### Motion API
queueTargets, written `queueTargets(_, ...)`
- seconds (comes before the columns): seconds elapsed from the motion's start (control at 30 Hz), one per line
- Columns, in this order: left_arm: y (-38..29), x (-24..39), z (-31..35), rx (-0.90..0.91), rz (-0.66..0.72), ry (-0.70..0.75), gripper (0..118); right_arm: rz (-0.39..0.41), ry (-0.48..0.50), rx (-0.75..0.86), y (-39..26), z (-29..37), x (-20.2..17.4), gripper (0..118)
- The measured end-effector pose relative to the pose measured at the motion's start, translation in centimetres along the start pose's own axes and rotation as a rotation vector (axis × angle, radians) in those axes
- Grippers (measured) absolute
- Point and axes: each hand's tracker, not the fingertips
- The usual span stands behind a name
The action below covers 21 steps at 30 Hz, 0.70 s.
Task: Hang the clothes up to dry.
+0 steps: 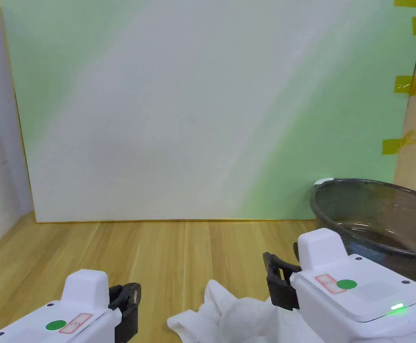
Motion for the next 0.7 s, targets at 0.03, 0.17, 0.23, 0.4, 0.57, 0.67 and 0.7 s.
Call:
queueTargets(0.03, -0.1, 0.0, 0.2, 0.002, -0.001, 0.013, 2, 0.003, -0.011, -0.01, -0.2, -0.6, -0.5, 0)
queueTargets(0.17, -0.2, -0.4, 1.1, -0.022, 0.001, 0.022, 7, -0.127, 0.13, -0.034, -1.2, -1.1, -0.7, 0)
queueTargets(0.23, -0.4, -0.7, 1.1, -0.053, -0.018, 0.031, 33, -0.09, 0.115, -0.037, -1.5, -0.9, -1.1, 0)
queueTargets(0.4, -3.6, -3.0, -2.0, -0.387, 0.036, 0.051, 109, -0.116, 0.128, -0.078, -3.5, -0.9, 0.0, 0)
queueTargets(0.57, -7.6, -3.6, -4.2, -0.469, 0.074, 0.11, 108, -0.101, 0.128, -0.118, -5.2, -0.4, 0.9, 0)
queueTargets(0.67, -8.1, -3.2, -4.7, -0.47, 0.069, 0.106, 96, -0.107, 0.118, -0.138, -6.1, -0.1, 1.8, 0)
queueTargets(0.7, -8.2, -2.9, -5.0, -0.475, 0.061, 0.106, 88, -0.119, 0.113, -0.149, -6.4, -0.2, 2.3, 0)
